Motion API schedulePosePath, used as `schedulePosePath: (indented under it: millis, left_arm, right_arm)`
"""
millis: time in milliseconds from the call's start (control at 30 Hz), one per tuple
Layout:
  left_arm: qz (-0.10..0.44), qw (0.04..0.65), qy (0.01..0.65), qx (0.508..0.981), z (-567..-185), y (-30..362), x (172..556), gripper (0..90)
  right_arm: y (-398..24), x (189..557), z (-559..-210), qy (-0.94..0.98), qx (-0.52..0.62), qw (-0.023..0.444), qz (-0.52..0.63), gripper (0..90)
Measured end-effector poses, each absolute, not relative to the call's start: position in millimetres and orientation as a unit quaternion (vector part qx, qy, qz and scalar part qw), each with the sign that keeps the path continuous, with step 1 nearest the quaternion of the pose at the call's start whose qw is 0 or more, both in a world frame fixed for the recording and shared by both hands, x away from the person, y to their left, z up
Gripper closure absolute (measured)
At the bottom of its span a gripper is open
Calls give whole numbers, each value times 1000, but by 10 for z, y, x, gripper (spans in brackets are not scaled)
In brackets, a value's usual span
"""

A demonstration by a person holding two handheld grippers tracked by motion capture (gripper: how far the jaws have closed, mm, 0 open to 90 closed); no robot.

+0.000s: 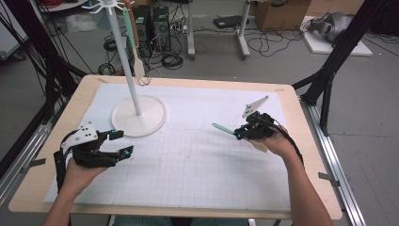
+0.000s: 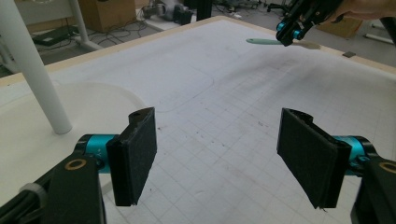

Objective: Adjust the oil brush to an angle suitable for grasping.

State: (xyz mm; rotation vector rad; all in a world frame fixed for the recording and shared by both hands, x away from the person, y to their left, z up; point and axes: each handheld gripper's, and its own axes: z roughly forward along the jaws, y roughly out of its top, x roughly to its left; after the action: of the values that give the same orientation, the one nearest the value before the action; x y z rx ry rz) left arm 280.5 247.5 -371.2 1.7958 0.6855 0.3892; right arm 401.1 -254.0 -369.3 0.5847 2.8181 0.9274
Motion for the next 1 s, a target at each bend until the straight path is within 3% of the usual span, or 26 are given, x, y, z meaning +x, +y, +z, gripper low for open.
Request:
schedulePosePath:
  millis: [1000]
  left_arm:
    - [141, 555, 270, 774, -3719, 2282, 2810, 303]
  right_arm:
    - [-2033, 3506, -3483, 907, 128, 32, 399, 809]
